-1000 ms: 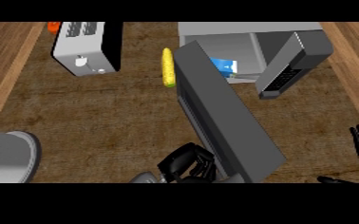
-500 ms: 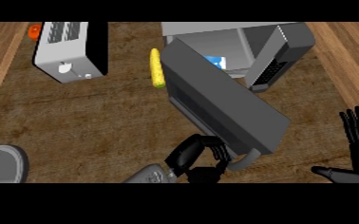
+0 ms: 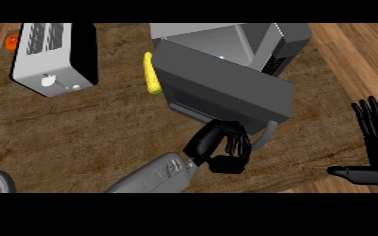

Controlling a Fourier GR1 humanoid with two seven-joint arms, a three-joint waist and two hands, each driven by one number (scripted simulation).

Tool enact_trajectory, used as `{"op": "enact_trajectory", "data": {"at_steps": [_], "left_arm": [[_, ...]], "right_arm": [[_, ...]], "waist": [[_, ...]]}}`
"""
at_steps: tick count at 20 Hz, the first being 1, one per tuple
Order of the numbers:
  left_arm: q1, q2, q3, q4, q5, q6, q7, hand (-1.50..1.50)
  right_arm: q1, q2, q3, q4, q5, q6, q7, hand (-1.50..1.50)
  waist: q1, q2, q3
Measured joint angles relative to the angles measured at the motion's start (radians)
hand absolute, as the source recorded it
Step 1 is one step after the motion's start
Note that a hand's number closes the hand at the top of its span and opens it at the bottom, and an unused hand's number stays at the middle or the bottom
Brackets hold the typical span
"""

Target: Pick up the milk, place it into the microwave and close the microwave

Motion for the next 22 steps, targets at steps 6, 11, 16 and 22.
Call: {"op": "enact_trajectory", "data": {"at_steps": [6,11,16,22], "left_arm": [[-0.107,-0.005,0.021,0.027,0.056,0.059,-0.021,1.50],[-0.188,-0.005,0.044,0.066,0.104,0.092,-0.016,1.50],[-0.256,-0.001,0.063,0.117,0.146,0.115,-0.008,1.50],[-0.327,0.003,0.083,0.173,0.189,0.135,-0.003,1.50]], "right_arm": [[-0.029,-0.023,0.023,-0.046,-0.015,0.019,0.035,-1.50],[-0.065,-0.042,0.028,-0.078,-0.038,0.032,0.062,-1.50],[-0.096,-0.054,0.039,-0.108,-0.067,0.058,0.092,-1.50],[-0.138,-0.072,0.048,-0.137,-0.102,0.086,0.131,-1.50]], "waist": [[-0.049,0.013,0.001],[-0.089,0.025,0.003],[-0.121,0.037,0.005],[-0.152,0.052,0.007]]}}
